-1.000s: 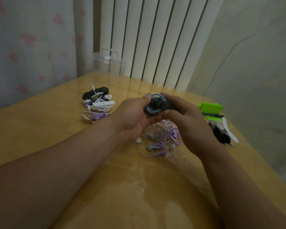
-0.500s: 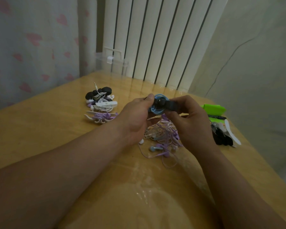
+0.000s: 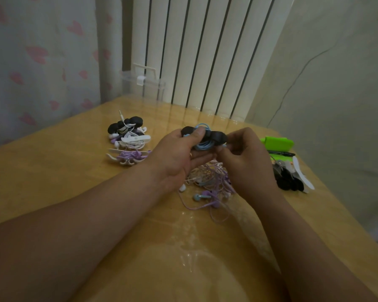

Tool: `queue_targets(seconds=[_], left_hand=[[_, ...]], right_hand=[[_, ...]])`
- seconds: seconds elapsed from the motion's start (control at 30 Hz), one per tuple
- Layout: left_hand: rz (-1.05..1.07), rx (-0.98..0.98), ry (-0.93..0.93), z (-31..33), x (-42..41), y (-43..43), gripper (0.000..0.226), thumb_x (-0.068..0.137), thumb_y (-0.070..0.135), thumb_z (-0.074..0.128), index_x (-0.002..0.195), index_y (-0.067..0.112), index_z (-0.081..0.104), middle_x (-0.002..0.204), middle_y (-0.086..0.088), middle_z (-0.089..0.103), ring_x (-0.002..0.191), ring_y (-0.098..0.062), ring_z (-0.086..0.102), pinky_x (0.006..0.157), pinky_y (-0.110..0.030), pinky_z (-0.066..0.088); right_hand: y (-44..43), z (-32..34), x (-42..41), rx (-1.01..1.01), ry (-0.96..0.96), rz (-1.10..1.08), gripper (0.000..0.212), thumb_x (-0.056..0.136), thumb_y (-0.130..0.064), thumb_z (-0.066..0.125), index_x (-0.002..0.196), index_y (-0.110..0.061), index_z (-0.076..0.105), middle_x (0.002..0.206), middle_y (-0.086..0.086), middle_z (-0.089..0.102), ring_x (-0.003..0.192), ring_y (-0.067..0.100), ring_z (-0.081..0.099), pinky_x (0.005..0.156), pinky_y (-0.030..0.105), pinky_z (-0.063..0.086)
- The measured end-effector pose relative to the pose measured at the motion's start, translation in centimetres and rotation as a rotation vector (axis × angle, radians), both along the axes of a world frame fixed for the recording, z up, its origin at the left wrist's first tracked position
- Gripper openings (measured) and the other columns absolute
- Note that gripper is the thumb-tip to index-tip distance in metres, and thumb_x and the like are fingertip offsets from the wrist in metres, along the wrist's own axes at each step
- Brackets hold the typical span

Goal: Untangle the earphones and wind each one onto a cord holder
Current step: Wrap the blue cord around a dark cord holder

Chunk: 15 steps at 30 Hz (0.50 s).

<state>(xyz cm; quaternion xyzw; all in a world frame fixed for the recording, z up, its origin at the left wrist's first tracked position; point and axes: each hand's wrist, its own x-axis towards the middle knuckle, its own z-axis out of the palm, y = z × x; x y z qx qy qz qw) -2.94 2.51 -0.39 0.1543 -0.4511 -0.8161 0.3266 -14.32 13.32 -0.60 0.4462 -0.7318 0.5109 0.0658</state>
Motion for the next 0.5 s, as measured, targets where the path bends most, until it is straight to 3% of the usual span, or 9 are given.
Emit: queue_targets(seconds=[0.1, 0.23, 0.3, 0.4, 0.5], left_hand=[[-0.018, 0.054, 0.022, -0.1, 0.0, 0.1, 0.033, 0.108, 0.018, 0.055, 0.132, -0.004, 0.055, 0.122, -0.026, 0.070, 0.101, -0.034, 0.077, 0.081, -0.040, 0.066], [-0.052, 0.108, 0.032, -0.1, 0.1, 0.0, 0.034, 0.110, 0.019, 0.051, 0.135, -0.002, 0.053, 0.124, -0.028, 0.069, 0.103, -0.037, 0.076, 0.082, -0.043, 0.065], [-0.007, 0.114, 0.043, -0.1, 0.0, 0.1, 0.031, 0.109, 0.017, 0.052, 0.134, -0.002, 0.052, 0.125, -0.029, 0.067, 0.101, -0.038, 0.076, 0.079, -0.043, 0.066], [0.100, 0.112, 0.059, -0.3, -0.4, 0.1, 0.023, 0.108, 0.015, 0.054, 0.126, 0.000, 0.054, 0.120, -0.026, 0.068, 0.093, -0.034, 0.078, 0.076, -0.040, 0.066], [0.189, 0.057, 0.039, -0.5, -0.7, 0.1, 0.015, 0.108, 0.017, 0.055, 0.118, 0.006, 0.056, 0.115, -0.022, 0.071, 0.089, -0.028, 0.078, 0.077, -0.038, 0.065]], right_hand=[[-0.2, 0.1, 0.1, 0.035, 0.024, -0.049, 0.013, 0.094, -0.018, 0.070, 0.089, -0.022, 0.059, 0.078, -0.001, 0.066, 0.074, 0.017, 0.067, 0.065, 0.042, 0.057], [0.0, 0.1, -0.2, 0.071, 0.025, -0.085, 0.014, 0.094, -0.018, 0.070, 0.084, -0.021, 0.061, 0.075, 0.002, 0.067, 0.073, 0.022, 0.068, 0.068, 0.050, 0.058], [-0.1, 0.2, 0.2, 0.102, 0.079, -0.098, 0.012, 0.092, -0.019, 0.070, 0.084, -0.021, 0.062, 0.073, 0.000, 0.065, 0.072, 0.020, 0.066, 0.066, 0.045, 0.057], [-0.3, 0.1, 1.8, 0.139, 0.174, -0.085, 0.010, 0.089, -0.020, 0.069, 0.084, -0.022, 0.061, 0.068, -0.006, 0.060, 0.065, 0.007, 0.056, 0.056, 0.026, 0.045], [-0.6, 0.1, 3.3, 0.179, 0.325, -0.062, 0.009, 0.093, -0.025, 0.065, 0.089, -0.021, 0.057, 0.072, -0.006, 0.061, 0.066, 0.015, 0.057, 0.058, 0.035, 0.046]])
